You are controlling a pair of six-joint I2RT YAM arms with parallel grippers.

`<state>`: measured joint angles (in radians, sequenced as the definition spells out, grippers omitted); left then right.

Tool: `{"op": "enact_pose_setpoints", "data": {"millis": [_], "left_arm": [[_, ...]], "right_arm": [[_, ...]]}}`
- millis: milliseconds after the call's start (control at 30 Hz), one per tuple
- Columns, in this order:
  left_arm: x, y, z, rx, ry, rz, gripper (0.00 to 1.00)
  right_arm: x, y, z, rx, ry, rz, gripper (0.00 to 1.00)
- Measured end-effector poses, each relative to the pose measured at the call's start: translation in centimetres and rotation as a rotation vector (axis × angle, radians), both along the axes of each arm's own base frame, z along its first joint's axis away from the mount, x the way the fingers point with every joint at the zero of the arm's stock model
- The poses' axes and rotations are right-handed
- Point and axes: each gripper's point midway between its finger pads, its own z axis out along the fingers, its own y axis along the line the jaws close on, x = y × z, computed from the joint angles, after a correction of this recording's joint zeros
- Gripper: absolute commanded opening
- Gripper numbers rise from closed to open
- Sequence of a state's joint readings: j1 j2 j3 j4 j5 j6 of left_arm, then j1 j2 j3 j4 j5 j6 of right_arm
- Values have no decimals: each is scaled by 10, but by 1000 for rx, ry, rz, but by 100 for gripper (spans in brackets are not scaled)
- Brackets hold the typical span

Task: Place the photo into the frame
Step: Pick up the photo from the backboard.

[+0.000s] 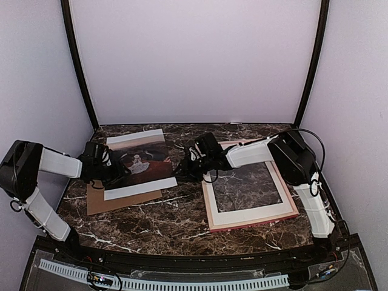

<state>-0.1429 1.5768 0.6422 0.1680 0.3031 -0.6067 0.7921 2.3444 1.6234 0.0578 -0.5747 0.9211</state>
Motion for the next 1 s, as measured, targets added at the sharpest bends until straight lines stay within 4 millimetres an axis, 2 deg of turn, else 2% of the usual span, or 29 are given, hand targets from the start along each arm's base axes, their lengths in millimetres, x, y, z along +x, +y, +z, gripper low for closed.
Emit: {"op": "enact_pose_setpoints", "data": {"millis": [133,333,700,900,1000], "left_arm": [[-1,-2,0,-3,0,-2,58],[-2,-4,0,-4,1,-7,58],[-4,-6,0,0,-3,-11,58],[-7,-9,1,-4,-1,-18,58],[-10,-11,2,-8,4,-19,58]], "right_arm": [[1,-7,-10,-45,8,-29,33],[1,-11,-10,-73,12,-43,33],[-13,1,-5,-32,63,-16,29],[-13,9,0,25,77,-2,19],[-12,12,5,51,72,4,9]]}}
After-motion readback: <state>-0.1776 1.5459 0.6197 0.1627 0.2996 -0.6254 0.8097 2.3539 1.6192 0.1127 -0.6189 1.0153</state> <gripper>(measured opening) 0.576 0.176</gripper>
